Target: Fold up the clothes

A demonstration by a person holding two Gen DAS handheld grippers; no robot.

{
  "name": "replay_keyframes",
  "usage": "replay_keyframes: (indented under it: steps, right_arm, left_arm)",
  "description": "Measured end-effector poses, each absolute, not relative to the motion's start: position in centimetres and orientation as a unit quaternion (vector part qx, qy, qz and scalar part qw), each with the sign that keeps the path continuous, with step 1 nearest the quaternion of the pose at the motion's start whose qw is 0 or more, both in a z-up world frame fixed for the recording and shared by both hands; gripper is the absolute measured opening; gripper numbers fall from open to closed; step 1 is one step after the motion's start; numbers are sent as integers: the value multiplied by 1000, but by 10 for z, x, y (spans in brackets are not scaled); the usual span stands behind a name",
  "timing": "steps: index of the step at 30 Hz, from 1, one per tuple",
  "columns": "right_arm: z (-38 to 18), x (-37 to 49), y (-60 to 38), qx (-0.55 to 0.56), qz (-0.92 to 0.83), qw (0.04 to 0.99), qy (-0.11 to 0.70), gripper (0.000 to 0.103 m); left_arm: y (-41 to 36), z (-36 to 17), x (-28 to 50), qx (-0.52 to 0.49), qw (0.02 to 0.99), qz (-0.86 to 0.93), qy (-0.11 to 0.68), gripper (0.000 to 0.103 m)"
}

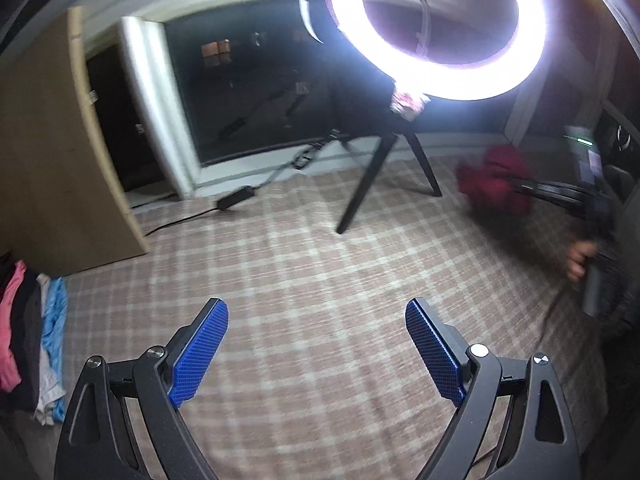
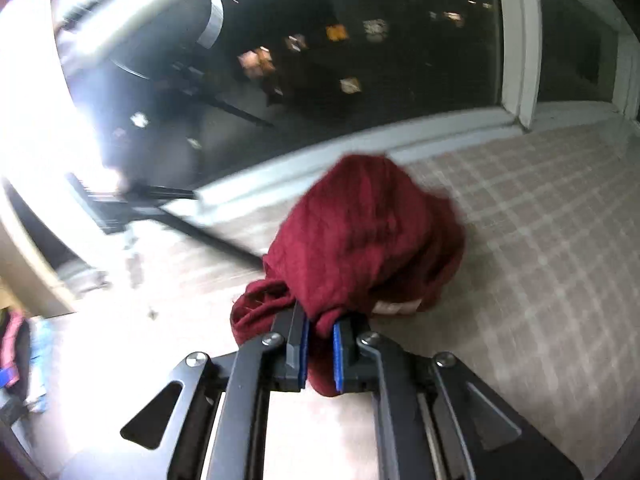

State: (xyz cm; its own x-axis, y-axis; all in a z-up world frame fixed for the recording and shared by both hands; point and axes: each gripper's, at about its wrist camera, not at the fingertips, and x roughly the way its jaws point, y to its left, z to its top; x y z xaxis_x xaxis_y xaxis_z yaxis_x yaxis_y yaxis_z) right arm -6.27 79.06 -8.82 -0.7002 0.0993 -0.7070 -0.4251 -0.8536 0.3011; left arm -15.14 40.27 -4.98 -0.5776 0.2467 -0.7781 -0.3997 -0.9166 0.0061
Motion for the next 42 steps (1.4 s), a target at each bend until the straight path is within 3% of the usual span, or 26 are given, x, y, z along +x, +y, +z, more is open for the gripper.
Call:
replay_keyframes:
  steps: [8, 12, 15, 18, 20, 21, 22, 31, 35, 42]
  right_arm:
    - [43, 32, 642, -306, 932, 9, 192, 8]
    - [69, 25, 544, -306, 935, -76, 161, 11]
    - [47, 3, 485, -379, 901, -126, 168, 33]
    - [19, -6, 468, -431, 879, -103, 174, 34]
    - [-1, 6, 468, -435, 881, -65, 173, 45]
    - [-12, 8, 467, -442, 880, -55, 165, 57]
    - [-24, 10, 466, -449, 879, -45, 157, 59]
    - [-127, 1, 447, -507, 858, 21, 84, 59]
    - [-141, -12, 440, -518, 852, 19, 74, 59]
    - [-141, 3, 440, -501, 860, -8, 98, 59]
  left_arm:
    - [283, -11, -107, -389, 134, 910, 58, 91]
    - [224, 6, -87, -374, 111, 920, 43, 91]
    - [197, 6, -75, -381, 103, 918, 42, 91]
    - [186, -2, -66, -389, 109, 913, 55, 91]
    - [185, -14, -65, -401, 119, 906, 69, 91]
    - [187, -21, -66, -407, 127, 901, 75, 91]
    - [190, -29, -68, -416, 135, 896, 83, 91]
    - [238, -103, -83, -472, 202, 848, 135, 91]
    - [248, -139, -108, -477, 176, 842, 181, 91]
    - [237, -165, -155, -503, 203, 832, 117, 91]
